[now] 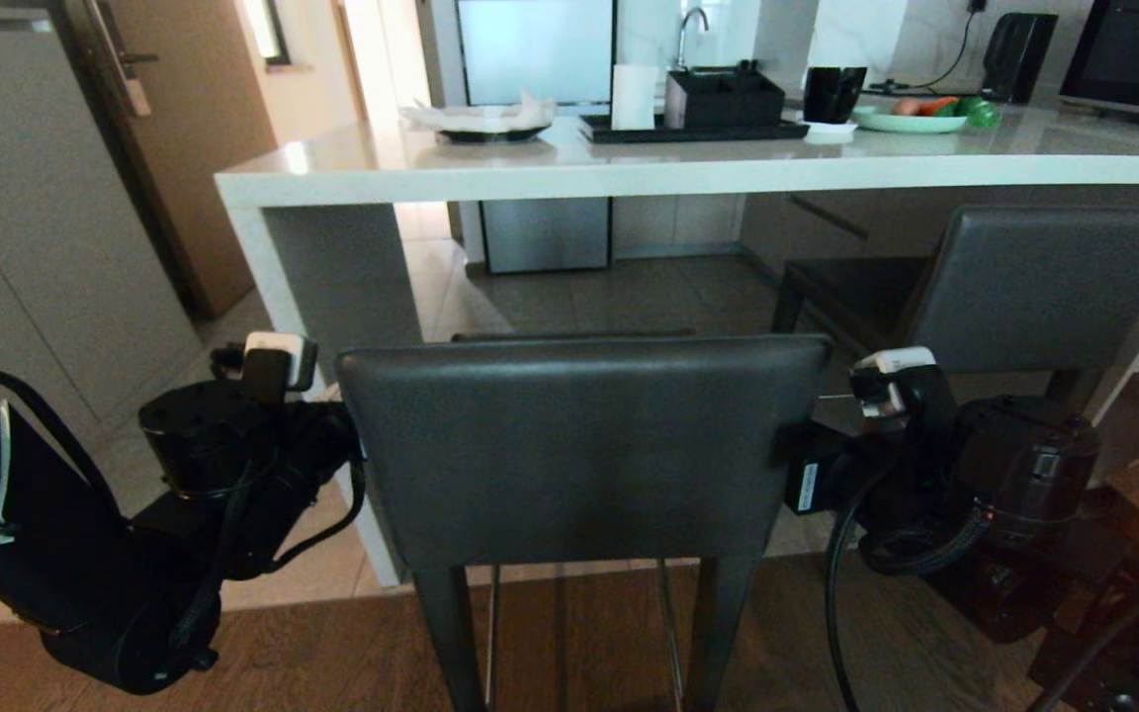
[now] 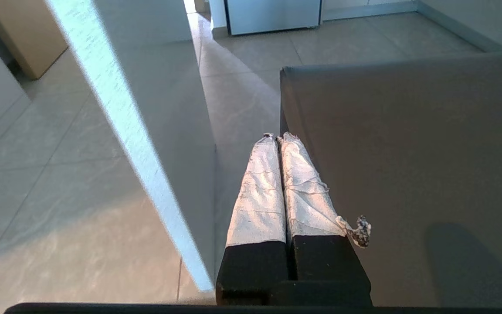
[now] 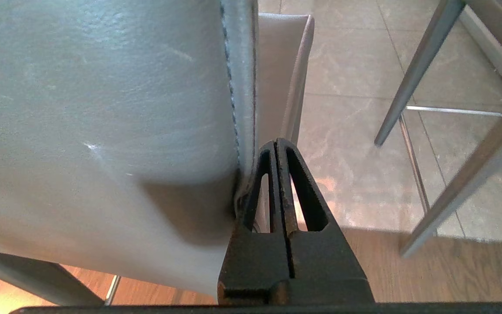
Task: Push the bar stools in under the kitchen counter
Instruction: Push the gray chair back under the dining table
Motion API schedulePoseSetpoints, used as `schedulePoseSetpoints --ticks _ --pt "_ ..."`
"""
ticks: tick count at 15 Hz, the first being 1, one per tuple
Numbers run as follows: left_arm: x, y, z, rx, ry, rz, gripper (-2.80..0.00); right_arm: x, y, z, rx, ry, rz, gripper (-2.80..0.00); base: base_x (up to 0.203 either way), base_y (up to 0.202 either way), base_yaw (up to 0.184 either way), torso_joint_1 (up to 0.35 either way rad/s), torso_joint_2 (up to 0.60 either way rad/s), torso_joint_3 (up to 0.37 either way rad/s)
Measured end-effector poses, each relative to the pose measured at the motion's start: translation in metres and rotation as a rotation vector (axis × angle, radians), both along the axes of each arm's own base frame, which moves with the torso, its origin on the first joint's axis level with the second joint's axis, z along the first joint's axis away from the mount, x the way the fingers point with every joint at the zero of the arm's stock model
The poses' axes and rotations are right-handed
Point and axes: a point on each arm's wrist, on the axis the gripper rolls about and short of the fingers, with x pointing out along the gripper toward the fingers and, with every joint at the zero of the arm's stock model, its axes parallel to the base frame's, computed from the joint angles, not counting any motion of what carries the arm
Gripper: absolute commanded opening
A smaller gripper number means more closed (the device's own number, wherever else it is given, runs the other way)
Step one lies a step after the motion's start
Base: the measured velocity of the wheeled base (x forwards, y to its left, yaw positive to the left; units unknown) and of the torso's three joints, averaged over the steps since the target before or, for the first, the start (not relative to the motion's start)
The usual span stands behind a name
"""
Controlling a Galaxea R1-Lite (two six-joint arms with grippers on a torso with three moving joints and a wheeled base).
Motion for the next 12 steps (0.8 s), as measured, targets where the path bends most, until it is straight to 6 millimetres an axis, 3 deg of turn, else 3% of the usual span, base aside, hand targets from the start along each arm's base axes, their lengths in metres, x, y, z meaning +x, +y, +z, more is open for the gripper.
schedulePoseSetpoints --ticks 12 --pt "0.000 0.001 -0.001 0.000 0.004 0.004 -2.80 0.011 0.006 0.000 0.004 -0.008 -0.006 -2.80 0.189 0.000 0.001 0.001 0.00 0.003"
